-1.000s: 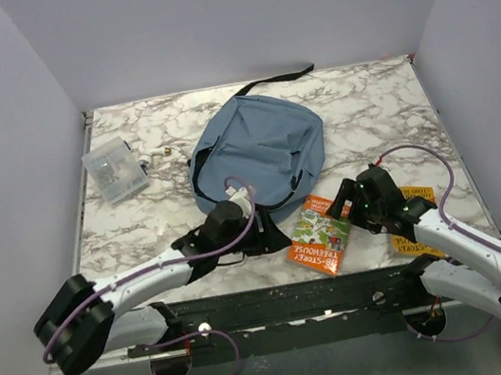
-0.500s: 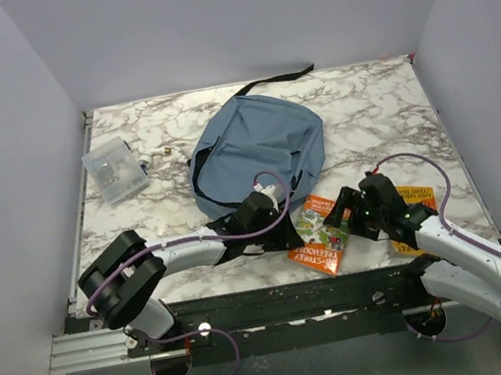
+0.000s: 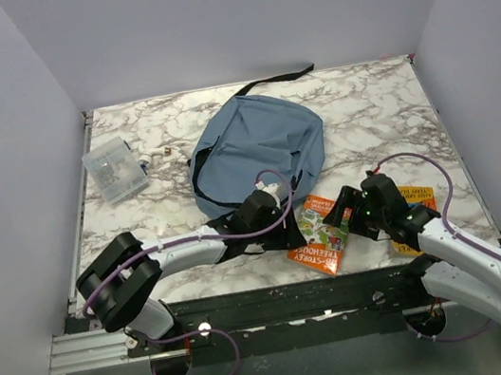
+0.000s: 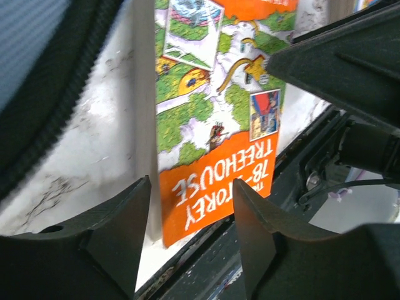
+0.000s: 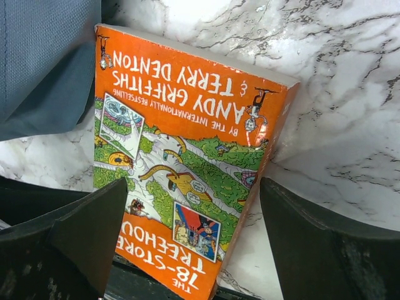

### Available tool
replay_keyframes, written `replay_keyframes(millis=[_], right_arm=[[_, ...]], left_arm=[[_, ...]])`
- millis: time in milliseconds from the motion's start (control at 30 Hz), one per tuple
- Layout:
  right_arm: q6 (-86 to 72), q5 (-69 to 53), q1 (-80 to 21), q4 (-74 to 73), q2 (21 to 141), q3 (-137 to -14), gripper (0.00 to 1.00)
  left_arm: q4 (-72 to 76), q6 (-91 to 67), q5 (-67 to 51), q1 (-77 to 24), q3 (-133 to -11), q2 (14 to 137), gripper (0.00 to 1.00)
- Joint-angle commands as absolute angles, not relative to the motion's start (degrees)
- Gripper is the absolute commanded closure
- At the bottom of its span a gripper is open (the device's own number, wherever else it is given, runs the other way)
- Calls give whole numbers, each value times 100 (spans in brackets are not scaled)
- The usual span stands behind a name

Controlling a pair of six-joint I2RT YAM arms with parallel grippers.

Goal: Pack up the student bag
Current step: Pick up the book from the center of the board.

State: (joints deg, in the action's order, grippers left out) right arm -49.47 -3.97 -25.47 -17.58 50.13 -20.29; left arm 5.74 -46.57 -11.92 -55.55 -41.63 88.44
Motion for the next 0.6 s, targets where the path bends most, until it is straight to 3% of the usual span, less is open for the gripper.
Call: replay_keyframes(millis=[0,267,467,567], right_arm=[[-4926,-352,-2530,-1787,4926,-2025,10],[-4895,-490,-2530,-1551,5119,-1973,11],[-4879,-567,-2527,-1522,5134,-1945,10],[-4920,-580,-2528,-1522,5052,-1900,11]], left_arm=[[-132,-4298,-534,-5573,-4028,8480,40],[238,-4402,-1363,-5581,-4331,9162,39],[352,-4410,-1690,-5577,-4510,9339,50],[395,-4412,-1747,-5578,-4516,9336,61]])
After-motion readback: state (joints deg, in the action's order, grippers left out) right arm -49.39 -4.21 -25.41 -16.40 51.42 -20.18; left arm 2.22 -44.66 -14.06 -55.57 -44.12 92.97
